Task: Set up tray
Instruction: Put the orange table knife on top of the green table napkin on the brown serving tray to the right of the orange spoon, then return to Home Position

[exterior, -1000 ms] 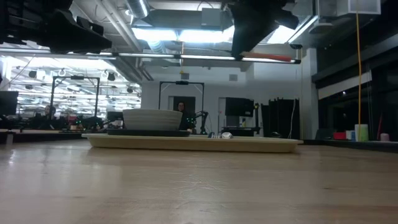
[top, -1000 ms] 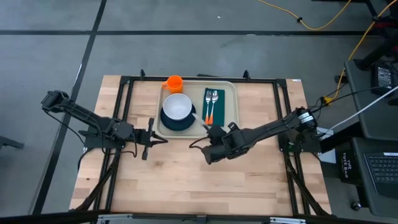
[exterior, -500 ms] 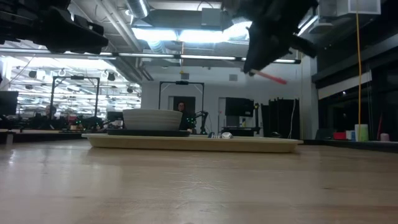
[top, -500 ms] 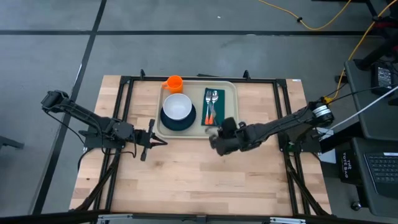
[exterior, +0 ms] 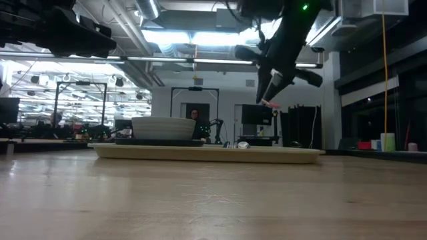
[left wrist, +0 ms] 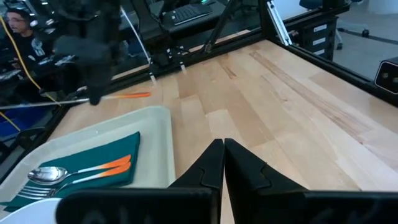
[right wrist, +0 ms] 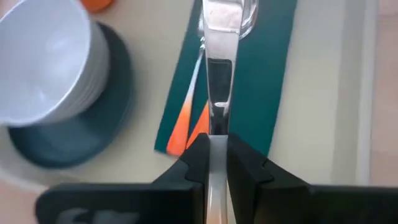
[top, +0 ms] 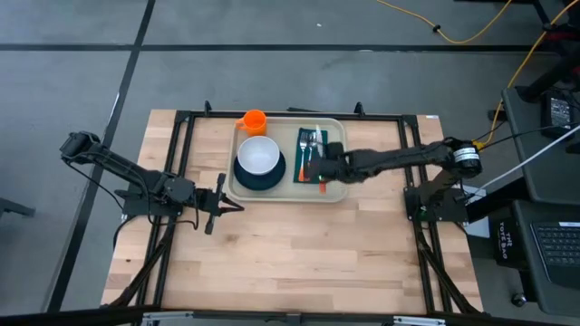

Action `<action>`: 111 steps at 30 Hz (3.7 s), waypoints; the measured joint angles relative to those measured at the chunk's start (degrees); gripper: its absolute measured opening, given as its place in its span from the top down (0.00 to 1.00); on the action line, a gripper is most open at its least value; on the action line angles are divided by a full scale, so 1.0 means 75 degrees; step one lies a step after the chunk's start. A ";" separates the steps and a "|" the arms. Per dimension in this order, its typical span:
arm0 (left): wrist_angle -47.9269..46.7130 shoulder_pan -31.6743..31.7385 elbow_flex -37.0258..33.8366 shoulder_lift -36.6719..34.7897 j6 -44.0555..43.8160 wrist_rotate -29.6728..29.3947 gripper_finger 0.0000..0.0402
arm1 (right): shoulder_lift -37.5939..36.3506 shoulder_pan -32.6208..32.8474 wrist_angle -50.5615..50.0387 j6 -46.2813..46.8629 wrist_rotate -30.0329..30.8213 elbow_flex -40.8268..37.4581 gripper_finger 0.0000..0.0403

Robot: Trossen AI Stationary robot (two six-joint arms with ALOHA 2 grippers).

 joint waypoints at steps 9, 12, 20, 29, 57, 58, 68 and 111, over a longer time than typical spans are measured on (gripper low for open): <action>0.0001 0.0000 0.0000 0.0000 0.0001 0.0000 0.99 | 0.0001 -0.1230 0.0052 -0.0168 -0.0578 0.0000 0.91; 0.0003 0.0000 0.0000 0.0000 0.0000 0.0000 0.99 | 0.0041 -0.1502 0.0165 -0.0081 -0.0971 0.0000 0.91; 0.0003 0.0000 0.0000 0.0003 0.0000 -0.0003 0.99 | 0.0443 -0.1729 0.0470 0.0011 -0.1219 0.0012 0.91; 0.0004 0.0000 0.0000 0.0003 -0.0097 0.0000 0.99 | 0.1151 -0.2041 0.0576 0.0065 -0.1757 0.0009 0.91; 0.0006 0.0000 -0.0003 0.0003 -0.0262 0.0000 0.98 | 0.1996 -0.2207 0.0968 0.0156 -0.2196 0.0009 0.91; 0.0003 0.0000 -0.0003 0.0003 -0.0271 0.0000 0.98 | 0.1996 -0.2207 0.1028 0.0043 -0.2199 0.0009 0.91; 0.0003 0.0000 -0.0003 0.0003 -0.0280 0.0000 0.98 | 0.1996 -0.2294 0.1128 0.0029 -0.2205 0.0009 0.91; -0.0137 0.0000 -0.0003 0.0000 -0.0862 0.0000 0.99 | 0.1052 -0.2311 0.0404 -0.1040 -0.2563 0.0009 0.75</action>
